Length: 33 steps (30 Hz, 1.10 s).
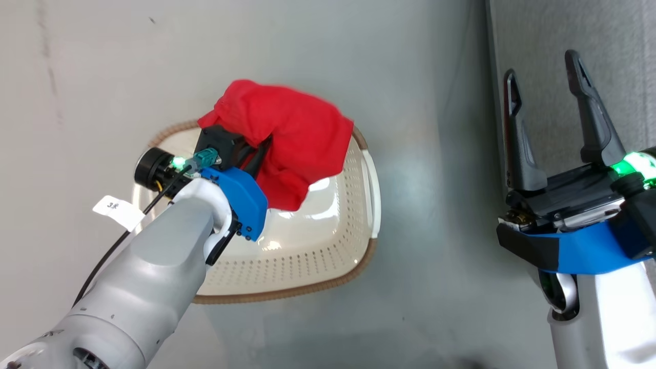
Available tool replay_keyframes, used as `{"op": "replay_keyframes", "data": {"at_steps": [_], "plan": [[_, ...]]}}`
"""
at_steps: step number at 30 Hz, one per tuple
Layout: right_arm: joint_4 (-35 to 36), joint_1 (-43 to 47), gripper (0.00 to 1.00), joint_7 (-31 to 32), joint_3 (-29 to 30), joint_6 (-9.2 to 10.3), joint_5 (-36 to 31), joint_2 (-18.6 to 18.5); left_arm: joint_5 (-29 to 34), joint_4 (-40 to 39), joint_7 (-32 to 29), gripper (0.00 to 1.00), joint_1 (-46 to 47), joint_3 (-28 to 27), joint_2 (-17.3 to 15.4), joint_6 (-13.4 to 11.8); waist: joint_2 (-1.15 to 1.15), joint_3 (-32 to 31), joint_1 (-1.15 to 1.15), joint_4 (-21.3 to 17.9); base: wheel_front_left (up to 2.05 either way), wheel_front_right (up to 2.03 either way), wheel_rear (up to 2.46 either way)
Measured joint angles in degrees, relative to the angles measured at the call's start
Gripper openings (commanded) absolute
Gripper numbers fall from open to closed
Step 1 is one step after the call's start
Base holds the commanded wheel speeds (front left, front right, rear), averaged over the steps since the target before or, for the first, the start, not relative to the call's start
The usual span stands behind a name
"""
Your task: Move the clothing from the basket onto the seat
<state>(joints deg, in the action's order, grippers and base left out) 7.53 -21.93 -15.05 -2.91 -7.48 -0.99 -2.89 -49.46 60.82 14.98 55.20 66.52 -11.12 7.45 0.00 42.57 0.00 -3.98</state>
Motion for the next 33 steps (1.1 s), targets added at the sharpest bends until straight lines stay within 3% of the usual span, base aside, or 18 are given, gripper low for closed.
{"op": "replay_keyframes", "data": {"at_steps": [15,25,33], "plan": [[-6.4,5.8,1.0,0.0,0.2,0.0,1.7,0.0,14.8,-12.9,0.0,0.0,-9.0,-15.9,-2.4,-0.4,0.0,-18.6,-0.02,3.4,0.0,0.0,0.0],[-9.0,10.9,1.0,0.0,0.4,0.0,3.6,0.0,20.4,-20.2,0.0,0.0,-12.0,-22.9,-2.1,-0.4,0.0,-29.6,-0.02,4.8,0.0,0.0,0.0],[-10.3,14.1,1.0,0.0,0.4,0.0,4.6,0.0,23.2,-24.8,0.0,0.0,-12.6,-24.7,-1.5,-0.3,0.0,-35.5,-0.01,6.1,0.0,0.0,0.0]]}}
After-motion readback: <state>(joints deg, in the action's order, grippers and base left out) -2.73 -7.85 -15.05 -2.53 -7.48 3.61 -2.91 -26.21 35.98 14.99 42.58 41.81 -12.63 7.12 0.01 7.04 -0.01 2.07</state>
